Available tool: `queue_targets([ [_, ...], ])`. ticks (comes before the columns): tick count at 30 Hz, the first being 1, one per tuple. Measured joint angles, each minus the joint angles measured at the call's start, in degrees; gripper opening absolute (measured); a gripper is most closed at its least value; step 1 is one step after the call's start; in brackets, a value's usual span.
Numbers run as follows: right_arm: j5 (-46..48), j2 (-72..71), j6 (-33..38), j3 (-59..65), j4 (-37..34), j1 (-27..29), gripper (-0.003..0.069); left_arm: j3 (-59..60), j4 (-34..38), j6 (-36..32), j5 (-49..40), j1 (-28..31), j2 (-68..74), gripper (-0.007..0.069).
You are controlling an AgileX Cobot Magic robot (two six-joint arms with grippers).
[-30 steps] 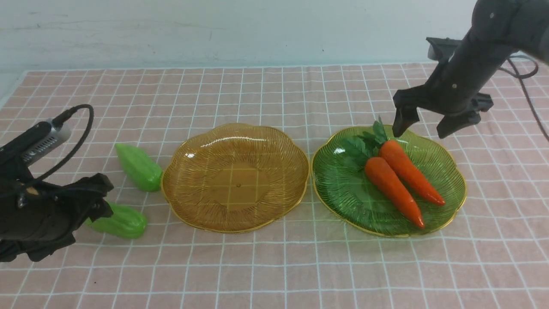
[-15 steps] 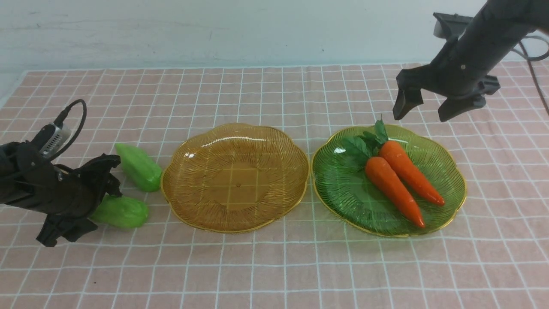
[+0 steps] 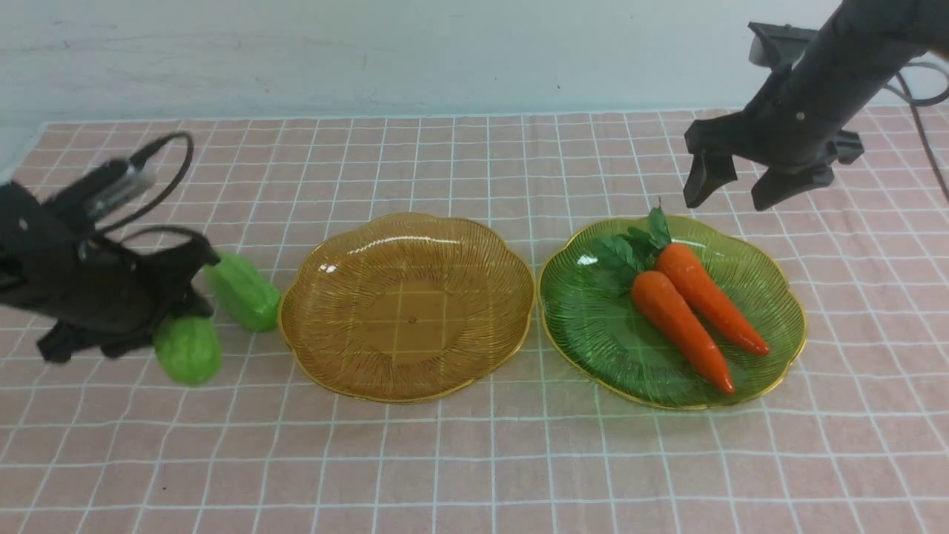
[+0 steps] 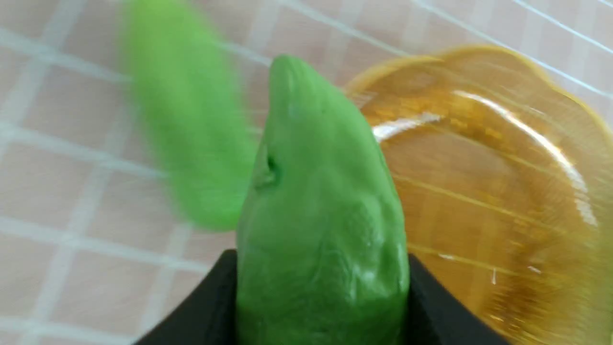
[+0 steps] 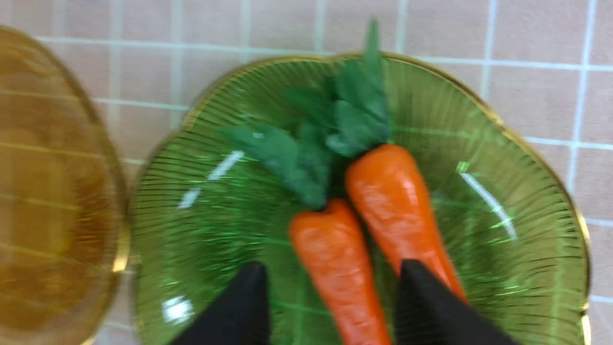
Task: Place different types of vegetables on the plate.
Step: 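Put the green cucumber next to the left plate into that plate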
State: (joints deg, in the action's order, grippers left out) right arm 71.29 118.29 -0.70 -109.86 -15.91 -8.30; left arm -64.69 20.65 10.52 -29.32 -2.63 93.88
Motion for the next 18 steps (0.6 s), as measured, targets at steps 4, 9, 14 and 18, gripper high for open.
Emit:
queue_targets([
  [4, 0.00, -7.59, 1.59, 3.56, -2.98, 0.00, 0.0091, -8.41, 1.34, -2.07, -1.78, -6.62, 7.41, 0.0312],
  [9, 0.11, -12.46, 2.61, 7.42, -1.48, 0.00, -0.0003, -15.08, 1.40, -2.07, -5.03, -8.38, 15.66, 0.0362],
  [14, 0.45, -13.79, 2.75, 8.81, 2.06, 0.00, -0.0015, -20.50, 1.07, -2.07, -10.83, -7.84, 20.68, 0.0503],
  [18, 0.45, -13.79, 2.75, 9.01, 3.29, 0.00, -0.0015, -23.09, 0.70, -1.84, -13.21, -5.70, 20.81, 0.0602],
])
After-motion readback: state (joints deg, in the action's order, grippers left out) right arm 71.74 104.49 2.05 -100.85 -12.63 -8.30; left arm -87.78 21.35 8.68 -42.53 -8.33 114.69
